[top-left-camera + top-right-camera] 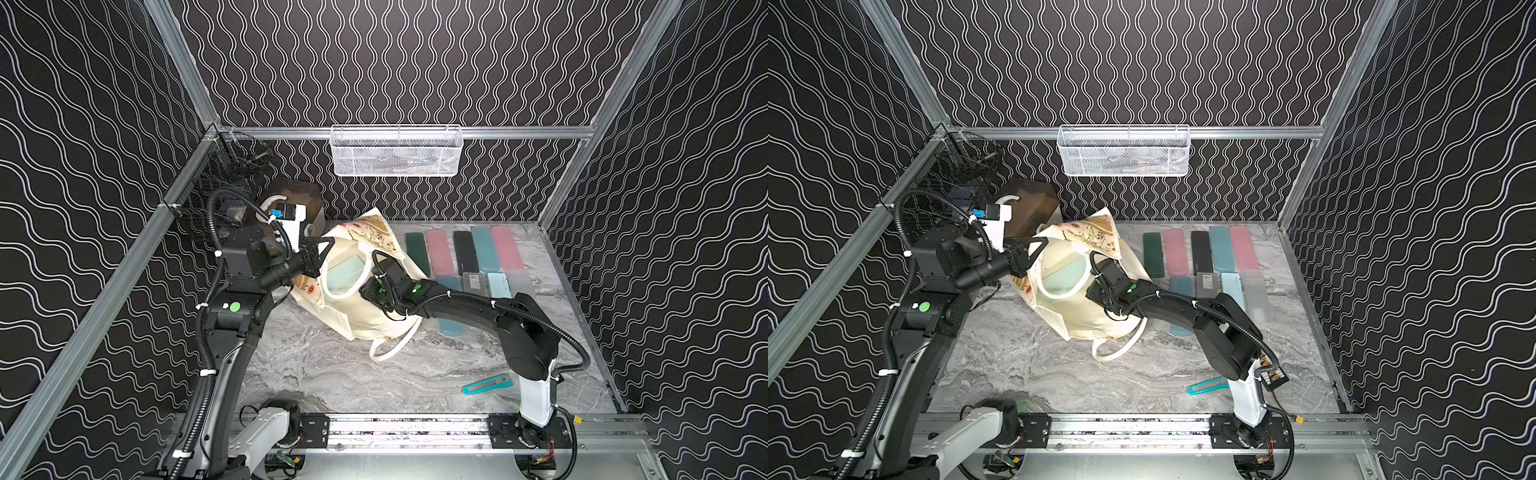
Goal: Take out the pencil case from the canvas bag
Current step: Pick up the pencil case from the canvas bag.
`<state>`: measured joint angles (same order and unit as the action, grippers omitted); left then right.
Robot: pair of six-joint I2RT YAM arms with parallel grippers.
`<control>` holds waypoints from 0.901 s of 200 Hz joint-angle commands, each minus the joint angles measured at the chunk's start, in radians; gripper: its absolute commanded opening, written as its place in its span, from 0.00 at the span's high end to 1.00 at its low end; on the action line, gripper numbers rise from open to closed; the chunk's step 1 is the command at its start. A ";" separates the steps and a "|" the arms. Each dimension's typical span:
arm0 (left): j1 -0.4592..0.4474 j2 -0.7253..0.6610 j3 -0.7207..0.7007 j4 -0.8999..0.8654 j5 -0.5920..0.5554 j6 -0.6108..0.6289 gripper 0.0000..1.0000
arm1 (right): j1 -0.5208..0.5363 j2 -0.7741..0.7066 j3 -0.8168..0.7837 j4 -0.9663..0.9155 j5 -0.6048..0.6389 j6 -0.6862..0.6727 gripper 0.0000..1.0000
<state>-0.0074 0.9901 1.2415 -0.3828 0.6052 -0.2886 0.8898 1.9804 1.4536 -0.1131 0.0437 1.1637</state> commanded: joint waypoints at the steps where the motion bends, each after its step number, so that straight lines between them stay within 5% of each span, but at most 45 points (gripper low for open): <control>1: 0.001 -0.020 0.006 0.101 0.067 -0.017 1.00 | -0.021 0.010 0.008 0.057 0.016 0.071 0.50; 180: -0.014 -0.034 0.038 0.148 0.158 -0.082 1.00 | -0.102 -0.009 0.057 0.015 0.117 0.172 0.40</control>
<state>-0.0204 0.9691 1.2556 -0.3592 0.7059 -0.3450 0.7982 1.9732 1.5051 -0.0586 0.1108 1.2865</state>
